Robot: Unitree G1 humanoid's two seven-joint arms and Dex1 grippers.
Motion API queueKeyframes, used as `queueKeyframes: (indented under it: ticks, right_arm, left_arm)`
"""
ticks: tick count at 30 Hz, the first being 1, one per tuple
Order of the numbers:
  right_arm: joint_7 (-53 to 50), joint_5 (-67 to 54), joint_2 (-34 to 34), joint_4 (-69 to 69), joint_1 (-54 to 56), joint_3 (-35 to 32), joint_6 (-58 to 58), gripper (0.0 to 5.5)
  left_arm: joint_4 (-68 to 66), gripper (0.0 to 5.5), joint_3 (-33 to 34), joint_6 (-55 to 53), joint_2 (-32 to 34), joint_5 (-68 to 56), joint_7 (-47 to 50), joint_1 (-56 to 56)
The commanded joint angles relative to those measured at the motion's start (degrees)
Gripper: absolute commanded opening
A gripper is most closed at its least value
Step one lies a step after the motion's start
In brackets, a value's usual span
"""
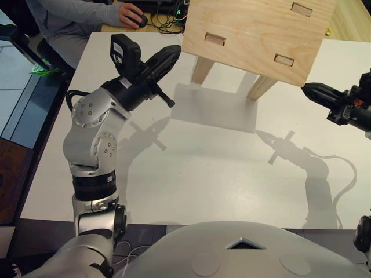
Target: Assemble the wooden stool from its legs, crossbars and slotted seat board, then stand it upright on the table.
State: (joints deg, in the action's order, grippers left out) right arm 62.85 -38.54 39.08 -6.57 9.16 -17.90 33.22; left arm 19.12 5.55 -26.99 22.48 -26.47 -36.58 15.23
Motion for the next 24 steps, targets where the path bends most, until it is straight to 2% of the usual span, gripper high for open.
queueKeyframes:
  ticks: [1,13,18,19,21,24]
  right_arm:
    - [1.20,-4.82,-1.97,-4.12,3.88,1.83,0.42,0.05]
    - [-0.81,-6.22,-2.55,-2.47,5.70,1.14,0.88,0.05]
    - [1.75,-1.16,-0.22,-1.48,2.44,4.43,-2.05,0.05]
    - [1.62,-0.59,-0.06,-0.51,2.46,4.25,-2.91,0.00]
    - [0.62,-0.31,0.22,1.80,2.68,2.38,-4.37,0.00]
    - [-1.11,-1.26,1.59,5.22,0.29,-4.15,-5.98,0.00]
  left_arm:
    - [2.55,0.00,-4.67,-0.89,-1.88,-3.76,-3.22,2.59]
    - [1.79,0.00,-4.16,-1.03,-2.48,-3.85,-2.28,3.34]
    - [0.31,0.00,-5.99,-0.13,-0.95,-1.31,-3.68,0.67]
    - [-0.08,0.19,-6.04,0.38,-0.60,-1.06,-3.94,-0.09]
    - [-0.84,0.35,-5.12,1.74,-0.47,-0.66,-3.08,-0.62]
    - [-1.97,0.72,-2.11,4.98,-0.24,1.08,0.25,-0.35]
